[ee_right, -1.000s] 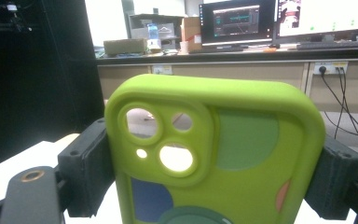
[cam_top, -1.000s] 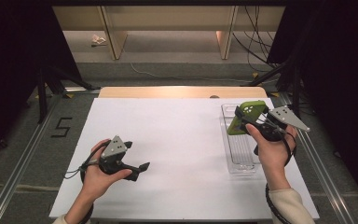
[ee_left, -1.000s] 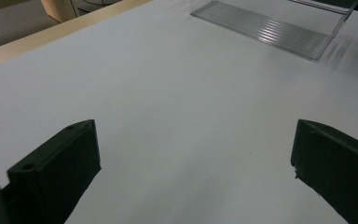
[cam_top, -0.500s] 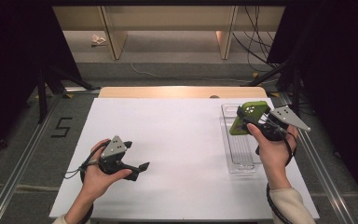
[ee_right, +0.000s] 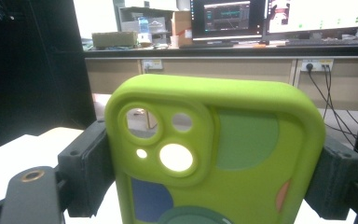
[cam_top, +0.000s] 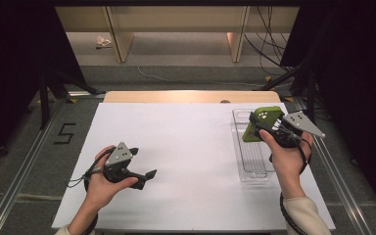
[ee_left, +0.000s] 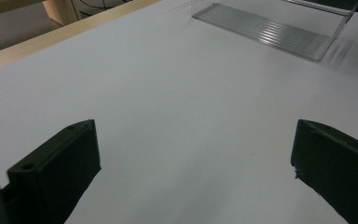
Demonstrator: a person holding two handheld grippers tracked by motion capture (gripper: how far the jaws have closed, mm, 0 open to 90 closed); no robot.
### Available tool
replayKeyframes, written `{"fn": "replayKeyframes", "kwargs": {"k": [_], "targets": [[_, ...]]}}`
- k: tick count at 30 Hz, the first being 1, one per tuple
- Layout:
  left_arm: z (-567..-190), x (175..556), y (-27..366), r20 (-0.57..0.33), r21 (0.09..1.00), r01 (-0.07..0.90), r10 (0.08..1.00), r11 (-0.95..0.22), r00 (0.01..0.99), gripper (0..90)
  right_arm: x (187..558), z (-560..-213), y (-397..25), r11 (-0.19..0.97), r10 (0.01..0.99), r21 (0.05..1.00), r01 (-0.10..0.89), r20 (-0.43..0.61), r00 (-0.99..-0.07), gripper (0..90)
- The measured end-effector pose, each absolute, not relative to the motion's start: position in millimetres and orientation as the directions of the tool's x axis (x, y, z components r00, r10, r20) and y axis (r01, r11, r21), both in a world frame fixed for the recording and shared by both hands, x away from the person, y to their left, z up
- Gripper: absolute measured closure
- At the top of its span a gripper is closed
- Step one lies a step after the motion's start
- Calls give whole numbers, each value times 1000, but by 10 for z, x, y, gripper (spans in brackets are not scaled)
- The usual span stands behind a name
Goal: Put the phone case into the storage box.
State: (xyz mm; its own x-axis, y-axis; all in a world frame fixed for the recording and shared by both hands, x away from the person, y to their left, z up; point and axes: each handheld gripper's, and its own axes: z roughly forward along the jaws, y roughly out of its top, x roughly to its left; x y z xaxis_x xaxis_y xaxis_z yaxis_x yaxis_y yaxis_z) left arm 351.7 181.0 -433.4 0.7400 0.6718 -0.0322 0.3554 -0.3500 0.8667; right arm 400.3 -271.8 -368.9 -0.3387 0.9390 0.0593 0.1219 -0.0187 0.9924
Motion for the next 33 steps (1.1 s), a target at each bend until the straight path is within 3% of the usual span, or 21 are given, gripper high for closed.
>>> {"fn": "replayKeyframes", "kwargs": {"k": [33], "targets": [[-4343, 3517, 1799, -36, 865, 358, 669, -351, 743, 8, 4112, -3692, -2736, 20, 949, 992, 121, 20, -315, 178]]}}
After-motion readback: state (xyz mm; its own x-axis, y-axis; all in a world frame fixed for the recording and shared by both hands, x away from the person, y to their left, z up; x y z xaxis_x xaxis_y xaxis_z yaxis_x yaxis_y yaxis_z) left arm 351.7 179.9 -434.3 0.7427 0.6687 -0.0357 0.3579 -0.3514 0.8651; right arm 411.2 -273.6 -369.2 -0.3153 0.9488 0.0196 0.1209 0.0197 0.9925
